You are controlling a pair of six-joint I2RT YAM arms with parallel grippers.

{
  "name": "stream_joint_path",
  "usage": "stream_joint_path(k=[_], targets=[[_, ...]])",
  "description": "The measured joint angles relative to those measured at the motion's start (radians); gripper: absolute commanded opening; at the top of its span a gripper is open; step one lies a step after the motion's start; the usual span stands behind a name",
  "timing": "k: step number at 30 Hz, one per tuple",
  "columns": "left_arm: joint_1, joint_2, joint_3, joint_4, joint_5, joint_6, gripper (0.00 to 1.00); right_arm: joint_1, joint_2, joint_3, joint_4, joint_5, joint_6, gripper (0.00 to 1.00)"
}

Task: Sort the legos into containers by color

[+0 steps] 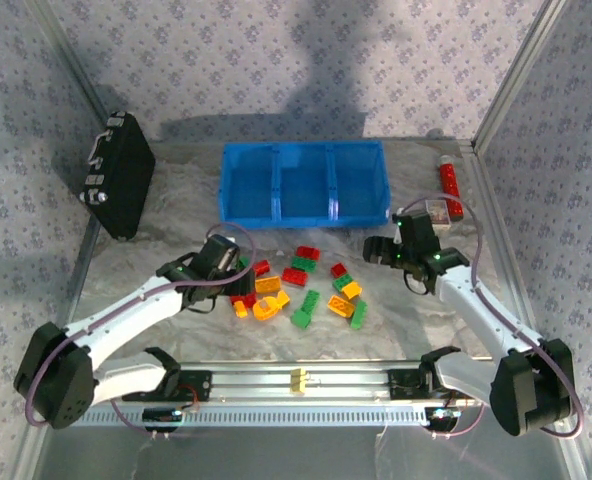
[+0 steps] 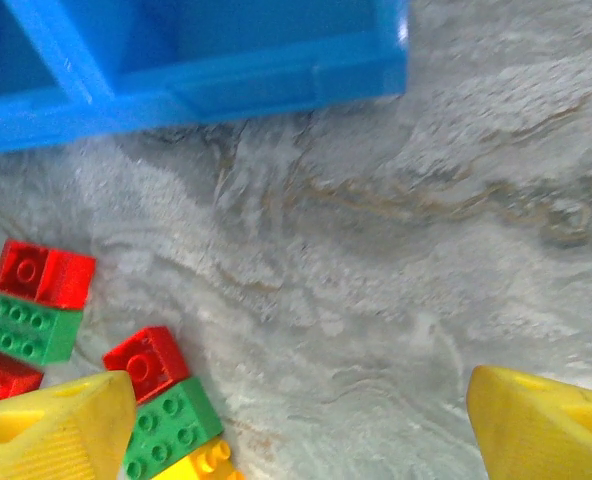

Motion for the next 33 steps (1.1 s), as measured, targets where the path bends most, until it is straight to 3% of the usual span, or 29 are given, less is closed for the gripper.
stream_joint_path(k=[20, 29, 33], targets=[[0.000, 0.063, -0.075, 0.007, 0.042, -0.090, 0.68, 0.084, 0.099, -0.024, 0.072, 0.011, 0.034, 0.86], [0.009, 0.107, -0.075, 0.030, 0.043, -0.105, 0.58, 0.104, 0.103, -0.024, 0.082, 0.027, 0.042, 0.85], [0.023, 0.107, -0.075, 0.042, 0.045, -0.115, 0.49, 0.106, 0.103, -0.024, 0.083, 0.035, 0.042, 0.85]])
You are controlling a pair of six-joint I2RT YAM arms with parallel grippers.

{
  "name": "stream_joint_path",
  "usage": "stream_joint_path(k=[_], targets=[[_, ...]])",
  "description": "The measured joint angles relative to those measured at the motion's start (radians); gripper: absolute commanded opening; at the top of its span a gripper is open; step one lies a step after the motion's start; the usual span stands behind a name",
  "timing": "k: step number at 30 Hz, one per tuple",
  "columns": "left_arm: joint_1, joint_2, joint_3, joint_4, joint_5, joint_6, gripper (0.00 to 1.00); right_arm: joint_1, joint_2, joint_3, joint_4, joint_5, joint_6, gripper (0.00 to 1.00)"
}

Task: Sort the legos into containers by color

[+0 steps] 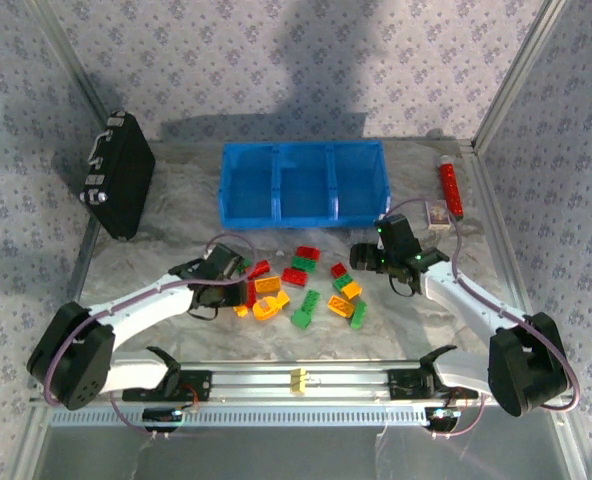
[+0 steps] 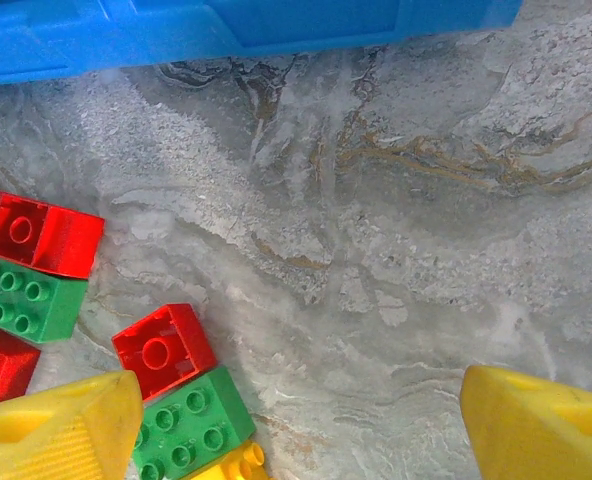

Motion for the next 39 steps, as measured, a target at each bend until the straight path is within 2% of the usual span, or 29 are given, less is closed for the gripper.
stream_joint_path(k=[3, 12, 21, 39], targets=[[0.016, 0.000, 0.000, 0.016, 0.001, -0.007, 0.44, 0.000, 0.000, 0.000, 0.000, 0.005, 0.000, 0.85], [0.038, 0.001, -0.006, 0.042, 0.005, -0.007, 0.42, 0.000, -0.010, -0.003, 0.000, 0.022, 0.000, 0.84], [0.039, 0.014, -0.004, 0.060, 0.008, -0.003, 0.29, 0.000, -0.034, -0.020, 0.000, 0.033, 0.003, 0.84], [0.039, -0.027, 0.124, -0.050, -0.024, 0.035, 0.29, -0.001, -0.036, -0.043, 0.013, 0.038, 0.003, 0.84]])
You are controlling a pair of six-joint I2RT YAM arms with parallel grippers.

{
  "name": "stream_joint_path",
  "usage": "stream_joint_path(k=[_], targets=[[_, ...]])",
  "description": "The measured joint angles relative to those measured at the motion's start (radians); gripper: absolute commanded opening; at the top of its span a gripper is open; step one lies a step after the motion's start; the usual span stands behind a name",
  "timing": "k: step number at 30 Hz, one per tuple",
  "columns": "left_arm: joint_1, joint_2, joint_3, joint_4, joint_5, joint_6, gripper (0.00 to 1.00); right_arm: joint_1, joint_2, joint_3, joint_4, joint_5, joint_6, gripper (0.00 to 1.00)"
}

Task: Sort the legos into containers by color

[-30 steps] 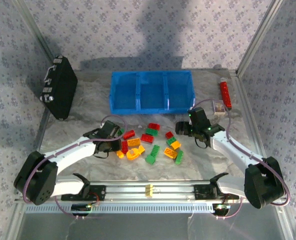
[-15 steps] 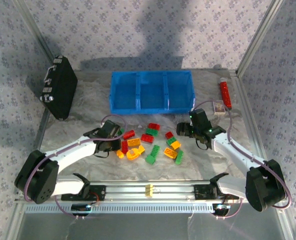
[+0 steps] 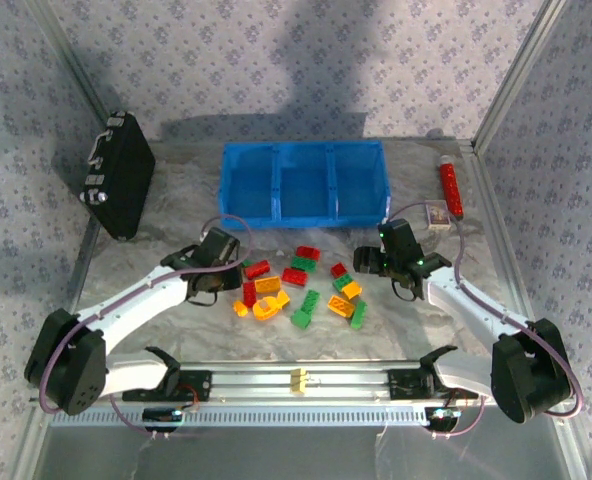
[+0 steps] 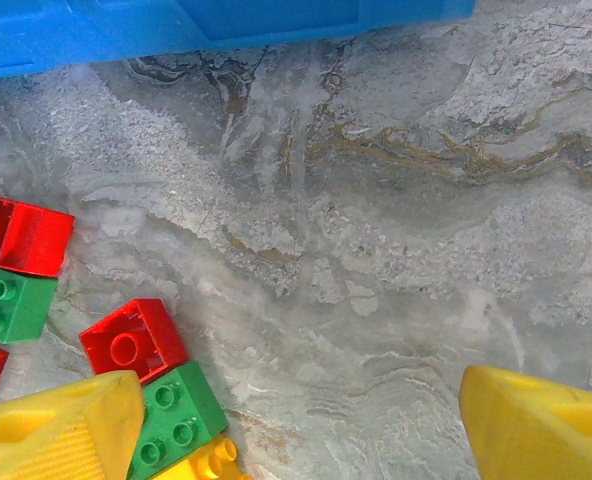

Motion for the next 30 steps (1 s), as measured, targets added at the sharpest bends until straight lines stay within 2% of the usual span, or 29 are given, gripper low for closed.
stream_joint_path(k=[9, 14, 18, 23, 30], targets=[[0.000, 0.103, 0.018, 0.001, -0.014, 0.024, 0.29, 0.000, 0.001, -0.005, 0.010, 0.000, 0.000, 0.84], [0.001, 0.111, 0.010, 0.019, -0.013, 0.030, 0.32, 0.000, 0.004, -0.005, 0.016, -0.001, 0.000, 0.85], [0.007, 0.112, -0.009, 0.032, -0.012, 0.031, 0.38, 0.000, 0.011, -0.006, 0.023, -0.001, 0.000, 0.84], [0.008, 0.114, -0.021, 0.035, -0.012, 0.038, 0.54, 0.000, 0.016, -0.008, 0.029, -0.001, 0.000, 0.84], [0.011, 0.119, -0.021, 0.035, -0.013, 0.037, 0.57, 0.000, 0.016, -0.010, 0.029, -0.001, 0.001, 0.84]])
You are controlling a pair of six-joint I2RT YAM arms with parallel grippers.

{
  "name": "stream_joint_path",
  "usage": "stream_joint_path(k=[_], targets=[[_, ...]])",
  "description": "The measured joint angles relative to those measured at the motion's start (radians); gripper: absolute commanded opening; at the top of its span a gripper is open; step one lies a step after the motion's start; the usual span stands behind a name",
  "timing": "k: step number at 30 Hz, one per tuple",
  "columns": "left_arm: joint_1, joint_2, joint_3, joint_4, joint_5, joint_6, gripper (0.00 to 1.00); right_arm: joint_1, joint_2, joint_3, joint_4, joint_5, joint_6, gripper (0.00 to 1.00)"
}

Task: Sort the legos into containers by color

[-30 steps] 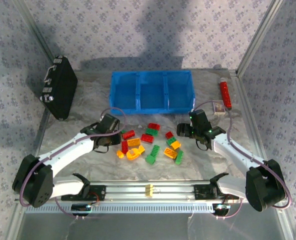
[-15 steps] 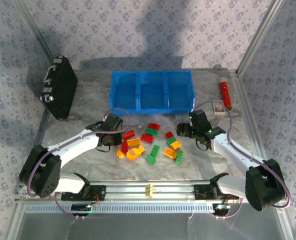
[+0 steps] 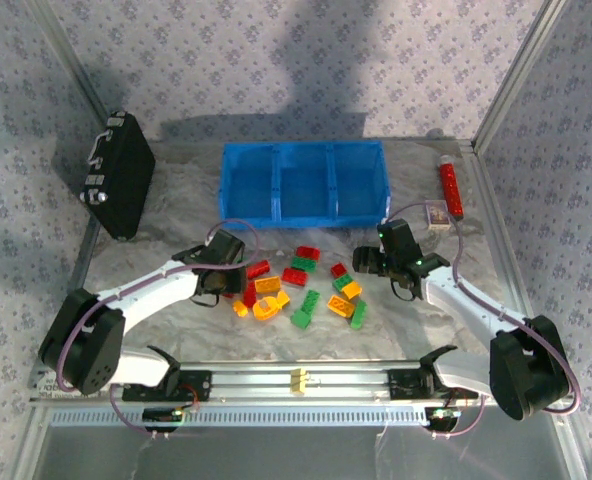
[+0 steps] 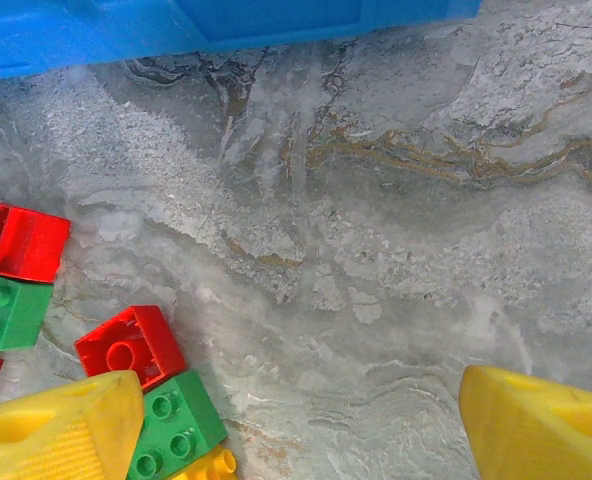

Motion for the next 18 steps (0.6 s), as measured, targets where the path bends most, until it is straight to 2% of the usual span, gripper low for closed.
stream_joint_path(k=[12, 18], targets=[[0.000, 0.000, -0.043, -0.001, 0.008, 0.000, 0.55, 0.000, 0.000, -0.008, 0.001, 0.000, 0.011, 0.85], [0.002, 0.000, -0.063, 0.000, 0.015, 0.001, 0.38, 0.000, 0.000, -0.008, 0.003, 0.000, 0.015, 0.84]])
